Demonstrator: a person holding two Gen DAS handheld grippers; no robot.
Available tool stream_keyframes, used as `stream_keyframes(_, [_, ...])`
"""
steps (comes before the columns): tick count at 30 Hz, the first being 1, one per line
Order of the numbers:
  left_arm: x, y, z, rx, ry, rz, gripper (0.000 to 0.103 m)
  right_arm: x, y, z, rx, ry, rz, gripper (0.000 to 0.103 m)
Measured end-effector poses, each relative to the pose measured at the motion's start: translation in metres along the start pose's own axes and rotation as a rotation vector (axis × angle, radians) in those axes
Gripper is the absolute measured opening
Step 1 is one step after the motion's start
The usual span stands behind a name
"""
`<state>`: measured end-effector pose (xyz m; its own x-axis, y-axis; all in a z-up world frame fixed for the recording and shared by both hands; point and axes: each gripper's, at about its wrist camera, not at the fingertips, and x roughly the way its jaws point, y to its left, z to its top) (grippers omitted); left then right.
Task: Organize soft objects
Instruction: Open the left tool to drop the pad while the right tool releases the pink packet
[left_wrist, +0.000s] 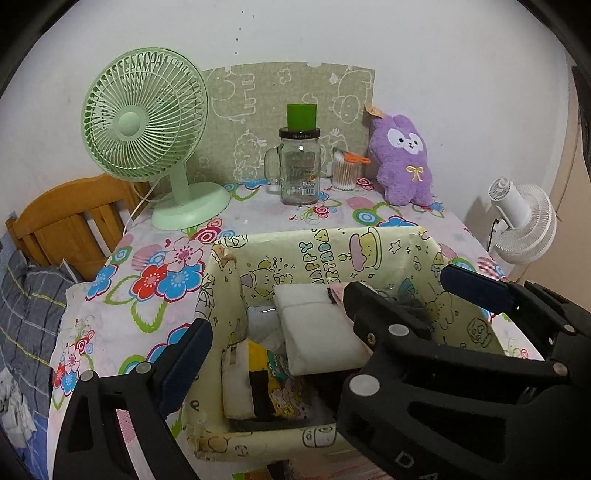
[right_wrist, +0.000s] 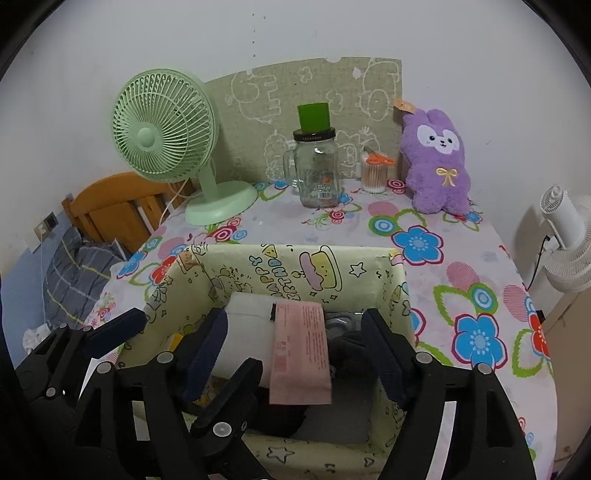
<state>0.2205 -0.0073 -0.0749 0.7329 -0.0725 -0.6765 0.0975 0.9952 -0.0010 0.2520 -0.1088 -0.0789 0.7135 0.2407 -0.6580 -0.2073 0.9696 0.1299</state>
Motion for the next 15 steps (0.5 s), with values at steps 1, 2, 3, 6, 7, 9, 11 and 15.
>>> stream_keyframes(1, [-0.001,-0.001,0.0,-0.001,-0.001,-0.001,0.096,-0.002,0.0,0.0,-0.001,-0.002,0.0,0.08])
stream_keyframes(2, [-0.003,-0.001,0.0,-0.002,-0.002,-0.001,0.096,-0.004,0.0,-0.001,-0.001,-0.004,-0.003,0.081])
stream_keyframes(3, [-0.005,-0.001,-0.001,-0.003,-0.001,-0.002,0.096,-0.006,0.0,-0.001,-0.001,-0.005,-0.006,0.085])
stream_keyframes(6, [-0.014,-0.004,-0.001,-0.003,-0.011,0.001,0.097,-0.015,0.001,-0.002,0.001,-0.014,-0.021,0.089])
stream_keyframes(7, [-0.016,-0.005,-0.001,-0.002,-0.016,0.001,0.097,-0.018,0.001,-0.002,0.001,-0.018,-0.023,0.089])
stream_keyframes(9, [-0.023,-0.007,-0.002,-0.001,-0.028,0.001,0.097,-0.026,0.0,-0.002,-0.001,-0.03,-0.031,0.09])
stream_keyframes(11, [-0.03,-0.009,-0.003,0.0,-0.041,0.003,0.098,-0.033,0.001,-0.003,-0.002,-0.04,-0.038,0.091])
stream_keyframes(15, [-0.043,-0.013,-0.005,0.004,-0.06,0.003,0.098,-0.049,0.002,-0.005,-0.001,-0.062,-0.051,0.095])
